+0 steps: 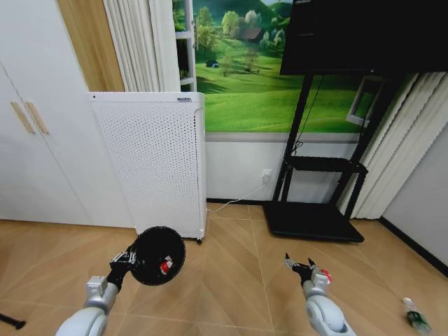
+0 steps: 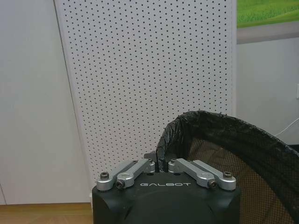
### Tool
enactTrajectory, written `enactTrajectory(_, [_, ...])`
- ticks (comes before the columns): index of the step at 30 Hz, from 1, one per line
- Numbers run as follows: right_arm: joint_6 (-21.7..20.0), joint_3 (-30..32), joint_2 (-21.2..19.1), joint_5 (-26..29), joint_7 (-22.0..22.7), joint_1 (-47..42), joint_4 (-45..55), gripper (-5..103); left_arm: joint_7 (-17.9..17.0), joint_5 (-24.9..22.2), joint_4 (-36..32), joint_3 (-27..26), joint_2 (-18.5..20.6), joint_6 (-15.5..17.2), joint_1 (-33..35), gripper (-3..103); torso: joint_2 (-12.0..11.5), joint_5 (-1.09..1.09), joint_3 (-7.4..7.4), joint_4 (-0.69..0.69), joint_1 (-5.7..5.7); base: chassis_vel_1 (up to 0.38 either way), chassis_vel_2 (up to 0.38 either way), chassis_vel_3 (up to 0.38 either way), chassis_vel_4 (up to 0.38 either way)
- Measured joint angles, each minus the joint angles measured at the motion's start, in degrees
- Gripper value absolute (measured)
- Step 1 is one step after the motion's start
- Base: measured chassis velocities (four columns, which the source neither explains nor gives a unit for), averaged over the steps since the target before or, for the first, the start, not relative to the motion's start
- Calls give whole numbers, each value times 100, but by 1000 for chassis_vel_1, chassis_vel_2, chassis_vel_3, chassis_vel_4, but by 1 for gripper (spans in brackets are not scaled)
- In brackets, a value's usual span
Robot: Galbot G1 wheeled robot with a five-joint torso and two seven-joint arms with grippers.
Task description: Pick up the trash bin and place the garbage on the floor into it.
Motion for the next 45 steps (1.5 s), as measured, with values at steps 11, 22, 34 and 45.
enactTrajectory(11, [145,-166,198,-75,-67,154,-215,100,0,10,68,2,-6,-40,-16,7,0,2,0,0,0,25,25,-26,-25])
enactTrajectory(22, [90,-187,161,-12,-80,218,-296,100,-2,12,167,30,5,-69,-87,7,0,0,0,0,0,42,43,-33,-28])
enactTrajectory(34, [78,-263,250,-51,-69,245,-334,100,5,9,203,39,12,-89,-96,7,-1,0,0,0,1,-152,-144,147,144])
enactTrajectory(45, [75,-411,296,-68,-56,409,-542,100,7,26,277,108,3,-94,-145,7,-1,0,0,0,1,-263,-257,263,273])
